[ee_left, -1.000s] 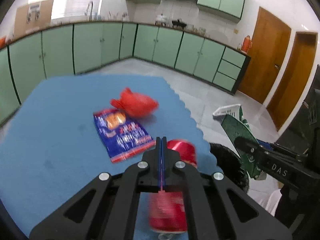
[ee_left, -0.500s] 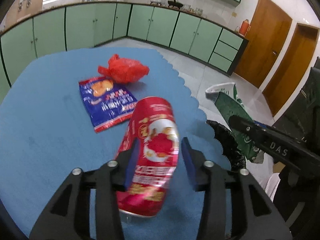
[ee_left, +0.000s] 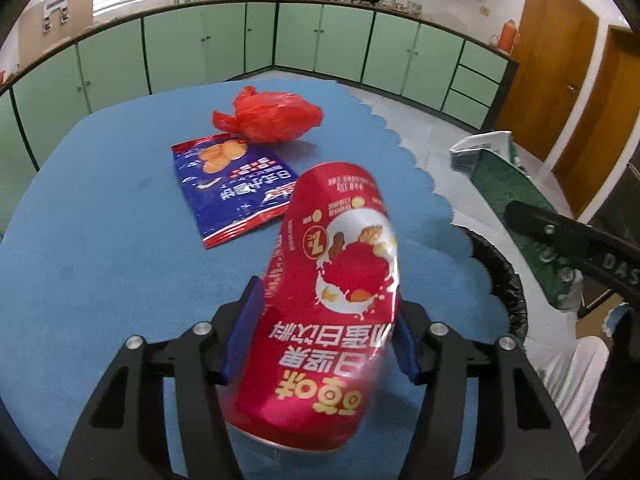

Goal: Collect trash
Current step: 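Carry the red can and green milk carton over the black bin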

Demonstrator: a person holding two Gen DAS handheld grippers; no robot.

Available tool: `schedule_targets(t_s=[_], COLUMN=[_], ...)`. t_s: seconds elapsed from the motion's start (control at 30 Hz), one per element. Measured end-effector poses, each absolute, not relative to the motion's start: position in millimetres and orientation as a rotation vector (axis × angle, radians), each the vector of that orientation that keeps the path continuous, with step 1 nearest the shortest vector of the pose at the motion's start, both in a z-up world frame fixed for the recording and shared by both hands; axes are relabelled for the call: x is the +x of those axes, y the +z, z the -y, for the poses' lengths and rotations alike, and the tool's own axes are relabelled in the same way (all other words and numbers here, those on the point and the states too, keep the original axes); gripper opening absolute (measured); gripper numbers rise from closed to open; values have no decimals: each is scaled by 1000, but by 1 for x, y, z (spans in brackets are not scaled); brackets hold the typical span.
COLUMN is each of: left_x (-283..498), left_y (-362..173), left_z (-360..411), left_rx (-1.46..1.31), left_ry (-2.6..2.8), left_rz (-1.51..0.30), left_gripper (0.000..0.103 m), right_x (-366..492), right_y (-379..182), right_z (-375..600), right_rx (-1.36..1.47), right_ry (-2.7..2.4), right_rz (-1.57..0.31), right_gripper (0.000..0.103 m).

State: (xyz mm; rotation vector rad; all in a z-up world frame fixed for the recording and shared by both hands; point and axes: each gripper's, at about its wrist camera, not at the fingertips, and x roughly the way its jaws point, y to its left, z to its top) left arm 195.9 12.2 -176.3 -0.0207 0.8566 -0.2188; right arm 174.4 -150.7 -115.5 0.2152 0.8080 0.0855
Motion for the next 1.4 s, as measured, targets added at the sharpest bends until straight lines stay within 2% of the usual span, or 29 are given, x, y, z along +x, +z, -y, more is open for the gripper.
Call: schedule_targets(t_s=[0.1, 0.17, 0.43, 1.0, 1.4], left_x=[198, 197, 194, 191, 197], left_y=[-176, -170, -152, -118, -109], left_z=[-15, -17, -33, -12, 51], left_rx=[-28, -34, -90, -73, -31], left_ry=[-211, -217, -231, -303, -411], left_rz=[-846, -809, -746, -675, -655], left_gripper=[43, 28, 13, 10, 9], right_x=[175, 176, 176, 164, 142], right_y=[-116, -117, -115, -90, -75], right_z=[152, 152, 148, 162, 211], right_rx=[215, 216, 197, 177, 188], right_ry=[86, 87, 91, 65, -48], right_rz=[-809, -812, -801, -722, -688], right_gripper=[26, 26, 26, 26, 26])
